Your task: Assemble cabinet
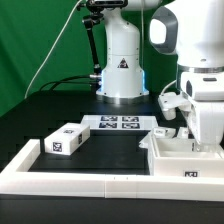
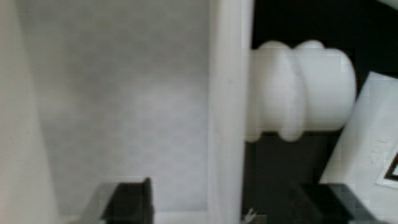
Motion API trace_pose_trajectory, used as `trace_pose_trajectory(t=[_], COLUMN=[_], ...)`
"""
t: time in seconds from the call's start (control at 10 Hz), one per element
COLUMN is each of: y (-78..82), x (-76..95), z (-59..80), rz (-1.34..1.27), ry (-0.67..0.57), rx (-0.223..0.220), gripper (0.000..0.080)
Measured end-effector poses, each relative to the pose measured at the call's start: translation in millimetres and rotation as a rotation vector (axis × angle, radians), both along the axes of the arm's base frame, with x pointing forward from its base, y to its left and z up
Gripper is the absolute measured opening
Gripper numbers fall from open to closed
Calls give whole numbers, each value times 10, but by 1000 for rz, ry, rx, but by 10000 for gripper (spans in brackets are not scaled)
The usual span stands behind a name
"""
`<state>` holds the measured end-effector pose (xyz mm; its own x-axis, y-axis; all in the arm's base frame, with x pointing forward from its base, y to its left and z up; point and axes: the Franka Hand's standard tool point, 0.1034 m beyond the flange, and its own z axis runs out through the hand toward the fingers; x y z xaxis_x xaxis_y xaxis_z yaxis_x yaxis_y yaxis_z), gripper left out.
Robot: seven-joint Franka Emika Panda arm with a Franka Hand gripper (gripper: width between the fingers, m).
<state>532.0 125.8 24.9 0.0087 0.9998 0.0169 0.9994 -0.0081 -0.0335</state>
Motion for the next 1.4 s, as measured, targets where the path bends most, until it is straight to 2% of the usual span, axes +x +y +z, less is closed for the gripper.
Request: trace_pose_trajectory(t=[0.1,0.2,0.3,0.4,0.6,0.8,1.0,1.1,1.2,1.4], y=[-11,-42,-47,-51,-45,45,201,225,209,163], x=[7,43,30,-20,-221,-550,-794,-882,-914,-920], z=[9,76,141,202,346,375,298,231,155,104], rz=[-2,-11,-20,-22,-35,-93,-168,-172,-176,-186], ry=[-1,-13,-27,-40,-70,-90,-101,-99,-92,-86], rx=[-1,-2,-1,0,3,20,48,58,61,62], gripper=[499,499,697,772,794,799,797,797,797,797])
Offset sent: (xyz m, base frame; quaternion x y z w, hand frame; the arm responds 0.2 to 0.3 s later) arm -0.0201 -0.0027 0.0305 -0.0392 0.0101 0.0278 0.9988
